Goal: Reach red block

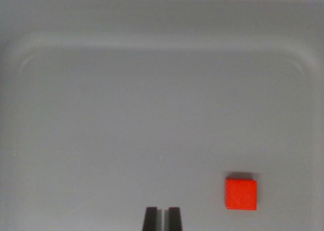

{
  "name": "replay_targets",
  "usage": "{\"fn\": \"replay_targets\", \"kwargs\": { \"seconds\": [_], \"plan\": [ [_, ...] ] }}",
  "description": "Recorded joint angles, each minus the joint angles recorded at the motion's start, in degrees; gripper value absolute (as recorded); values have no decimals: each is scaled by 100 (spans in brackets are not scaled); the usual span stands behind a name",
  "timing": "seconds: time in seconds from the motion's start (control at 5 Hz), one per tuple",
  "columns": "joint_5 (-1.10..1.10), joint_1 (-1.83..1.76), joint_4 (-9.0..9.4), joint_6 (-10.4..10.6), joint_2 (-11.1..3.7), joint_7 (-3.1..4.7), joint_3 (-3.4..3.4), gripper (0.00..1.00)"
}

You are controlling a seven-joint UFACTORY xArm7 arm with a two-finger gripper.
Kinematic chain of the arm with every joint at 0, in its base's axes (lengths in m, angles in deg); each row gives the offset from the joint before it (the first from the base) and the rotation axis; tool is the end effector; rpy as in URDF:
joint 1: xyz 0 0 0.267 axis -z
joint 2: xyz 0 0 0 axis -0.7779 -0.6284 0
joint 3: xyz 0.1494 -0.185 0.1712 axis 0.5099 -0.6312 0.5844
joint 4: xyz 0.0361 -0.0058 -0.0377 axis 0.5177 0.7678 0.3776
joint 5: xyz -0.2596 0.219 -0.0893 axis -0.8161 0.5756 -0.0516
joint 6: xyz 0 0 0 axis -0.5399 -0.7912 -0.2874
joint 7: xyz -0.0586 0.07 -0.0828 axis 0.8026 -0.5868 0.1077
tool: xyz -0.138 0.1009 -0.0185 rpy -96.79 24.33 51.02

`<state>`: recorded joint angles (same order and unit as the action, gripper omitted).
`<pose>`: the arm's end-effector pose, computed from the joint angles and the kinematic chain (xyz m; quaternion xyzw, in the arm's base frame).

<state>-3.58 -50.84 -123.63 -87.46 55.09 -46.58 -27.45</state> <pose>0.4892 0.0091 0.3674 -0.9989 -0.0180 -0.0391 0.0159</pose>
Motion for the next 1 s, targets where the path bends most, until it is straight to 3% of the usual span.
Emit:
{"fn": "replay_targets", "kwargs": {
  "seconds": [0.2, 0.4, 0.6, 0.8, 1.0],
  "plan": [
    [0, 0, 0, 0, 0, 0, 0, 0],
    [3, 20, 117, 147, -40, 15, -20, 0],
    [3, 20, 117, 147, -40, 15, -20, 0],
    [7, 44, 255, 322, -87, 33, -43, 0],
    [7, 44, 255, 322, -87, 33, -43, 0]
  ]
}}
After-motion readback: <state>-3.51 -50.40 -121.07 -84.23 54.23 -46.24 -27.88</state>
